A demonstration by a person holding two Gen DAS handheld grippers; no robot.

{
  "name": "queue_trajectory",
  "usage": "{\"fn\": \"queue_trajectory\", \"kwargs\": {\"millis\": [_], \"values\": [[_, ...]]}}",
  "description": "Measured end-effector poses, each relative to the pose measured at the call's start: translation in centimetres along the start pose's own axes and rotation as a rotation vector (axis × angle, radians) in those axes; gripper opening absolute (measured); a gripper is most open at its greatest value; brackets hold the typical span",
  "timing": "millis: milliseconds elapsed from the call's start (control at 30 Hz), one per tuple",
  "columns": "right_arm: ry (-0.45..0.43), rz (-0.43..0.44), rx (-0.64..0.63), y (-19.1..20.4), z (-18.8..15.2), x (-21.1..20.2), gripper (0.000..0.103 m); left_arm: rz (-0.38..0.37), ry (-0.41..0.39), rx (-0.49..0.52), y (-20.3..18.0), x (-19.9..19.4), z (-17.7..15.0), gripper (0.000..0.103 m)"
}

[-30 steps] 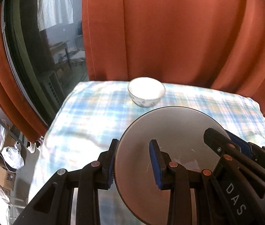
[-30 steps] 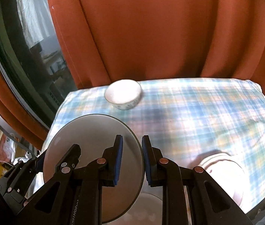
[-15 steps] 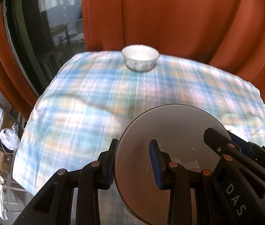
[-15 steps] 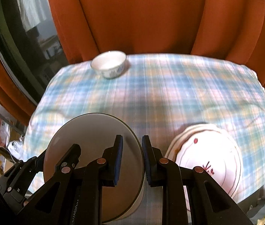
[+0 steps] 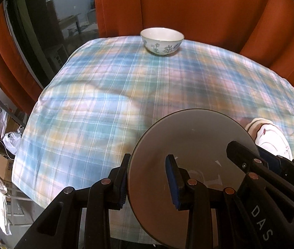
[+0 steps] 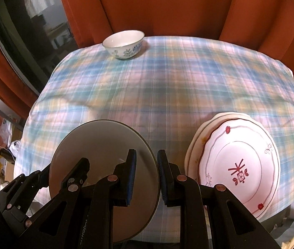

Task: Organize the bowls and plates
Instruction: 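Lower the bowl into the placed bowl and open both grippers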

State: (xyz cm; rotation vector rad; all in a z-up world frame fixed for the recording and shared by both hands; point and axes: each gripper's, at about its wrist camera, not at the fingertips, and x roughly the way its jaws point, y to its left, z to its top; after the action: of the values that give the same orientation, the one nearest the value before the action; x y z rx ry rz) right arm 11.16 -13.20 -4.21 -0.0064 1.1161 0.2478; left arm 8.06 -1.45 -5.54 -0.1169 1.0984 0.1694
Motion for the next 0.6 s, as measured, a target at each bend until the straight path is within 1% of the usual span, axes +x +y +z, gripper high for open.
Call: {"fn": "queue_trajectory", "kwargs": {"millis": [167, 433, 600], "values": [[0.038, 0.013, 0.013, -0.3, -0.3, 1.3, 0.025, 0.016, 0.033, 0.005, -0.1, 1.0, -0.4, 0.032], [0.002, 0.005, -0.031, -0.1, -0.6, 1.4, 0.025, 0.008, 0.056, 0.011, -0.4, 1.7, -0.8, 0.032], [-0.010, 0.001, -0.038, -0.6, -1.1, 1.5, 0.023, 0.028, 0.039, 0.039, -0.9, 1.7, -1.0, 0.032]]}}
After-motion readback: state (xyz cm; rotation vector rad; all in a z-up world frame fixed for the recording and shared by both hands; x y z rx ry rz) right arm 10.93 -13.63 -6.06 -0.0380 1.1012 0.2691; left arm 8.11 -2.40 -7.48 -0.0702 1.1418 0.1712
